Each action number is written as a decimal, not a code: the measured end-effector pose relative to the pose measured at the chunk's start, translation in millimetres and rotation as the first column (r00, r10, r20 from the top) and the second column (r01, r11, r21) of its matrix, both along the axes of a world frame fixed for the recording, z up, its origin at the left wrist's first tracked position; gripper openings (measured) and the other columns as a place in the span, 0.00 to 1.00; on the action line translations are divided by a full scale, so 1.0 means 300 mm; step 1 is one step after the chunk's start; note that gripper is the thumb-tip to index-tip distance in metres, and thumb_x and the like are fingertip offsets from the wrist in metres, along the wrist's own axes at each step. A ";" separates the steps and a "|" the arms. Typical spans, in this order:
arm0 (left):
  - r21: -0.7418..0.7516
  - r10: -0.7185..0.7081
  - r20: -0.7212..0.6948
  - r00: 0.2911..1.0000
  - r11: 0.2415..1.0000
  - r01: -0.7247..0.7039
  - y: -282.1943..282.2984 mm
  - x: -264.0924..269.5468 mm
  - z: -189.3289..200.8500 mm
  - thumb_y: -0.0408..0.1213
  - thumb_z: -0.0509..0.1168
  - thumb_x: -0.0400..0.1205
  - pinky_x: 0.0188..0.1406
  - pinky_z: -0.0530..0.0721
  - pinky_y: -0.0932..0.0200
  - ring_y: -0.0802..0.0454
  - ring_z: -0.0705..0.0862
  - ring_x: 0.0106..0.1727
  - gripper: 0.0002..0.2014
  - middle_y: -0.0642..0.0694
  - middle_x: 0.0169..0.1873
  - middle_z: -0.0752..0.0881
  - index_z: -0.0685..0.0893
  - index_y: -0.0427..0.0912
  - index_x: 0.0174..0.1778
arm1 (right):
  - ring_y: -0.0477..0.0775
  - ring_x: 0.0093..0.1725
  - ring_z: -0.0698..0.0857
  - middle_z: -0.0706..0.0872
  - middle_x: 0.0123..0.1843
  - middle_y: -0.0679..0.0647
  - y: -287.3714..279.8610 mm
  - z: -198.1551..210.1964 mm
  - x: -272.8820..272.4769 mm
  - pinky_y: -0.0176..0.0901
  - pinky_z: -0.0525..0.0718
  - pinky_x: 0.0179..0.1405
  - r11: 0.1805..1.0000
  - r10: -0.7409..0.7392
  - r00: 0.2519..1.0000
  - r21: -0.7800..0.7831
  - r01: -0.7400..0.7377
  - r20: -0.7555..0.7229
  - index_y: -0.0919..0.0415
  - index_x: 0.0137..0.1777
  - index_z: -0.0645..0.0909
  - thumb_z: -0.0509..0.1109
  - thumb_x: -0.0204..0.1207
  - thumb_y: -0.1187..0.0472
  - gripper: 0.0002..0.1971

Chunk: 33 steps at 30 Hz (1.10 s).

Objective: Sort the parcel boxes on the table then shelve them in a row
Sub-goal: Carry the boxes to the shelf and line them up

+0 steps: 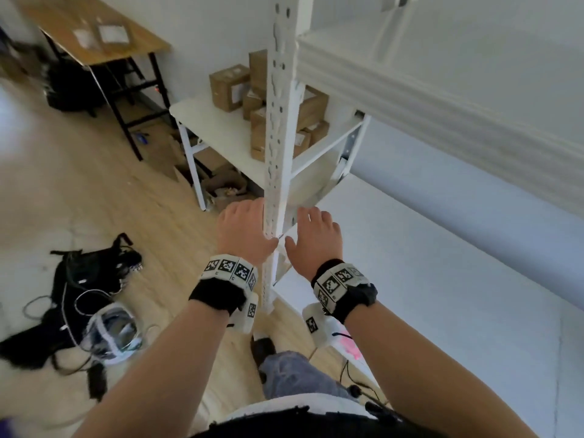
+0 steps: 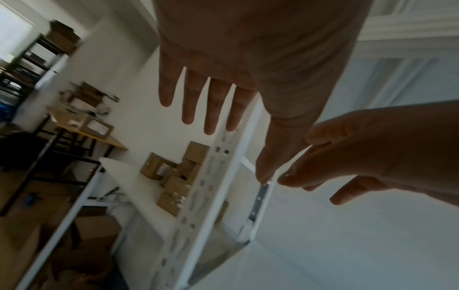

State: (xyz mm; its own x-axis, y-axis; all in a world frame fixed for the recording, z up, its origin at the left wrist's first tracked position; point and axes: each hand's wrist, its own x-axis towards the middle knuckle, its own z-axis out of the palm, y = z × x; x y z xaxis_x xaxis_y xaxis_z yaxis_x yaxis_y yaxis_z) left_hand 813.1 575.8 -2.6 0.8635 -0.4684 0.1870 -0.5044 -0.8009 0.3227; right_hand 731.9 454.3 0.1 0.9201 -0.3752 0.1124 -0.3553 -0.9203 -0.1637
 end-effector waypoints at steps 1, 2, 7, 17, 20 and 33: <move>0.001 0.028 -0.008 1.000 1.000 -0.028 0.023 0.037 -0.006 0.58 0.76 0.71 0.73 0.71 0.46 0.43 0.73 0.75 0.40 0.46 0.71 0.79 0.72 0.46 0.76 | 0.62 0.65 0.76 0.78 0.67 0.57 0.021 -0.001 0.044 0.54 0.75 0.62 0.999 0.030 1.000 0.010 -0.030 0.009 0.59 0.73 0.70 0.67 0.78 0.51 0.25; 0.004 0.049 -0.019 0.999 0.999 -0.049 0.042 0.072 -0.008 0.58 0.75 0.71 0.75 0.70 0.46 0.43 0.72 0.76 0.41 0.46 0.73 0.78 0.71 0.46 0.78 | 0.63 0.65 0.76 0.78 0.67 0.57 0.039 -0.002 0.090 0.55 0.76 0.63 0.998 0.060 0.998 0.012 -0.060 0.014 0.59 0.72 0.70 0.67 0.77 0.52 0.25; 0.017 0.151 -0.015 0.988 0.988 -0.151 0.108 0.294 -0.011 0.57 0.75 0.72 0.74 0.72 0.46 0.44 0.74 0.74 0.39 0.47 0.71 0.79 0.71 0.48 0.77 | 0.62 0.70 0.74 0.76 0.72 0.56 0.108 -0.002 0.366 0.58 0.74 0.71 0.984 0.176 0.983 0.030 -0.177 0.052 0.58 0.75 0.70 0.64 0.78 0.58 0.24; 0.068 0.273 -0.006 0.962 0.960 -0.272 0.258 0.767 0.044 0.54 0.75 0.73 0.74 0.72 0.46 0.43 0.75 0.73 0.35 0.47 0.69 0.80 0.73 0.47 0.74 | 0.60 0.70 0.73 0.76 0.73 0.56 0.221 0.038 0.951 0.55 0.73 0.68 0.966 0.226 0.971 0.112 -0.234 0.082 0.57 0.78 0.68 0.63 0.81 0.55 0.25; 0.066 0.292 -0.003 0.956 0.954 -0.292 0.306 0.883 0.055 0.54 0.75 0.73 0.71 0.74 0.47 0.43 0.76 0.71 0.33 0.46 0.67 0.81 0.74 0.47 0.72 | 0.60 0.69 0.74 0.76 0.72 0.56 0.272 0.033 1.083 0.55 0.74 0.68 0.962 0.222 0.972 0.149 -0.231 0.074 0.57 0.78 0.68 0.63 0.81 0.54 0.26; 0.035 0.196 -0.085 0.977 0.980 -0.194 0.392 1.341 -0.001 0.55 0.72 0.76 0.72 0.71 0.47 0.41 0.74 0.74 0.36 0.45 0.72 0.78 0.70 0.47 0.78 | 0.60 0.67 0.75 0.77 0.70 0.56 0.357 -0.061 1.520 0.55 0.76 0.66 0.985 0.059 0.998 0.167 -0.055 -0.018 0.58 0.75 0.70 0.63 0.79 0.54 0.25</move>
State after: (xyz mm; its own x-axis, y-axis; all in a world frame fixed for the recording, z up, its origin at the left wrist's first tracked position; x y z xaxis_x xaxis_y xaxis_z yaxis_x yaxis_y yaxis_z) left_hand 1215.3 693.5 -2.9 0.9512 -0.2929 0.0969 -0.3083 -0.8899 0.3362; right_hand 1188.0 561.4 -18.3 0.9420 -0.3341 0.0319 -0.3087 -0.8998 -0.3084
